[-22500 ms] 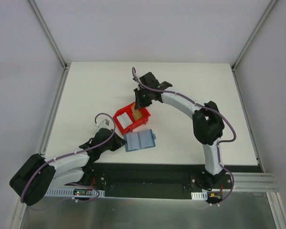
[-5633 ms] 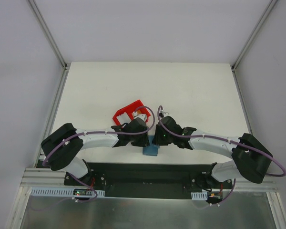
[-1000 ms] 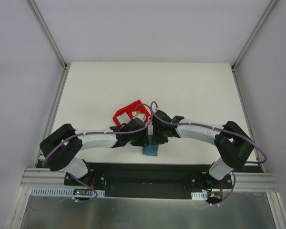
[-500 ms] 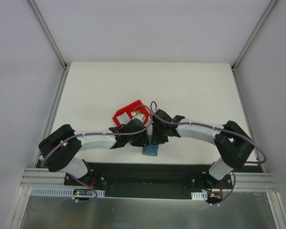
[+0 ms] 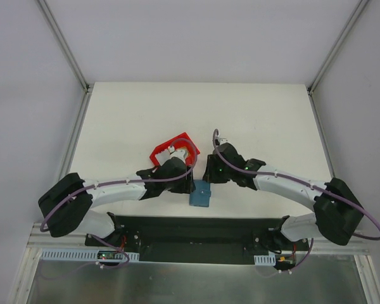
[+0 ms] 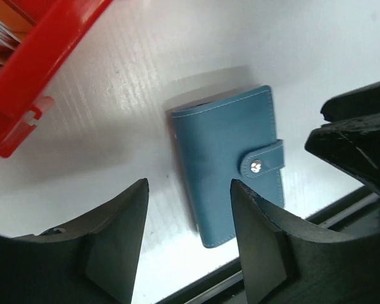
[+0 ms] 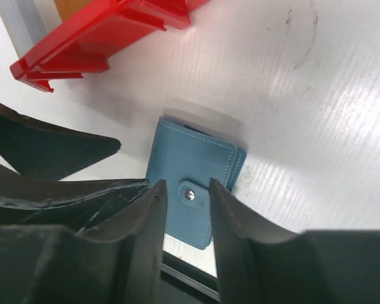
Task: Put the credit cards into the card holder
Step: Close the card holder at the center of the board, then reset both arms
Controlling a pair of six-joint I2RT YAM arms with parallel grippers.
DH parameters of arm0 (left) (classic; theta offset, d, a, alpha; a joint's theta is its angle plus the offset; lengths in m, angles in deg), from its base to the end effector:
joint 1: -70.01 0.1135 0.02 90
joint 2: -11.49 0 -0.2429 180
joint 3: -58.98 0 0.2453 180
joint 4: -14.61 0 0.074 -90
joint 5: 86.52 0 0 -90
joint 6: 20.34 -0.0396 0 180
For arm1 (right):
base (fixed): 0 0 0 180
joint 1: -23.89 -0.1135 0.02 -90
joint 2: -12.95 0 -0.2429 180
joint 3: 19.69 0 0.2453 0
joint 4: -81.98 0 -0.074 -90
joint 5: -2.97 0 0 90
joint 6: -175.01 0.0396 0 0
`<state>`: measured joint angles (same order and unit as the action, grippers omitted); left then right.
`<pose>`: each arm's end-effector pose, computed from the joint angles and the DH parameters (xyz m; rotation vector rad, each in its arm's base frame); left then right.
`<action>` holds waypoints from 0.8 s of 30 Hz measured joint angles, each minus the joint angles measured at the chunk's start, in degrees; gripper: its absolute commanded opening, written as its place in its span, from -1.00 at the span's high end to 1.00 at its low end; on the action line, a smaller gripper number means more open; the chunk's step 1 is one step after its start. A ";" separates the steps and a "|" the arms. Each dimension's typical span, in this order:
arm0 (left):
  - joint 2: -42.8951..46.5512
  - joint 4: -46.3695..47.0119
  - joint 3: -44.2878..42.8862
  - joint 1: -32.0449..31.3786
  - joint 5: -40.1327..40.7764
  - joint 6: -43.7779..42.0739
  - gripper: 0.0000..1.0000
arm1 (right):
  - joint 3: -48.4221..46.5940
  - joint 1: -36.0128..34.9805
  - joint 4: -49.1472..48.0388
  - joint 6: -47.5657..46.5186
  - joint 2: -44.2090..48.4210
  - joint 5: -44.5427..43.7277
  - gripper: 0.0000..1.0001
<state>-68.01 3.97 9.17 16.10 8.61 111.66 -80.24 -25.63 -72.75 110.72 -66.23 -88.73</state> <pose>0.1650 -0.2204 0.1574 0.1989 2.3855 -0.7507 0.1883 0.2188 0.1950 -0.4843 2.3712 0.6001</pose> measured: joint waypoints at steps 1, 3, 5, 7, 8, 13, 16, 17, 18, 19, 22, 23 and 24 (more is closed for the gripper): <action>0.98 -0.13 0.11 0.00 0.09 -0.24 -0.21 | 0.37 0.07 -0.26 -0.09 0.81 -0.39 0.11; 3.61 -0.26 0.44 0.00 0.26 -1.03 -0.46 | 2.05 0.31 -0.81 -0.59 3.15 -1.40 -0.14; 7.10 -0.83 0.57 0.00 0.81 -2.19 -0.77 | 4.68 1.03 -0.90 -0.81 6.45 -2.67 -0.32; 10.93 -1.42 0.57 0.00 1.64 -3.48 -0.98 | 7.10 2.16 -0.42 -1.05 10.25 -4.22 -0.46; 13.05 -1.90 0.52 0.00 2.14 -4.31 -0.98 | 8.04 2.71 -0.15 -1.09 12.13 -5.05 -0.54; 20.57 -6.38 -1.79 1.60 4.57 -8.41 -0.98 | 9.31 5.55 2.51 -1.81 19.58 -10.05 -0.77; 22.34 -7.98 -3.04 6.86 4.24 -9.99 -0.98 | 10.14 7.87 3.41 -2.19 23.08 -12.61 -0.85; 23.47 -8.92 -3.06 9.01 4.48 -10.60 -0.98 | 10.54 8.81 3.74 -2.27 24.06 -13.25 -0.87; 24.81 -9.99 -3.06 10.62 5.01 -11.13 -0.98 | 10.95 9.79 4.24 -2.34 24.92 -13.81 -0.89; 25.94 -10.60 -3.06 11.58 5.35 -11.41 -0.98 | 11.41 10.80 4.74 -2.43 25.64 -14.27 -0.90; 29.97 -11.89 -3.06 13.51 5.40 -11.98 -0.98 | 12.68 13.94 6.54 -2.69 27.19 -15.32 -0.96; 30.62 -12.04 -3.06 13.55 5.38 -12.00 -0.98 | 12.96 14.62 6.88 -2.78 27.47 -15.65 -0.98; 31.26 -12.09 -2.93 13.53 5.31 -11.98 -0.98 | 13.33 15.45 7.23 -2.95 27.87 -16.15 -0.99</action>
<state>-36.75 -8.12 6.24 29.63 13.92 99.68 -66.91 -10.18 -65.51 107.77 -38.36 -104.88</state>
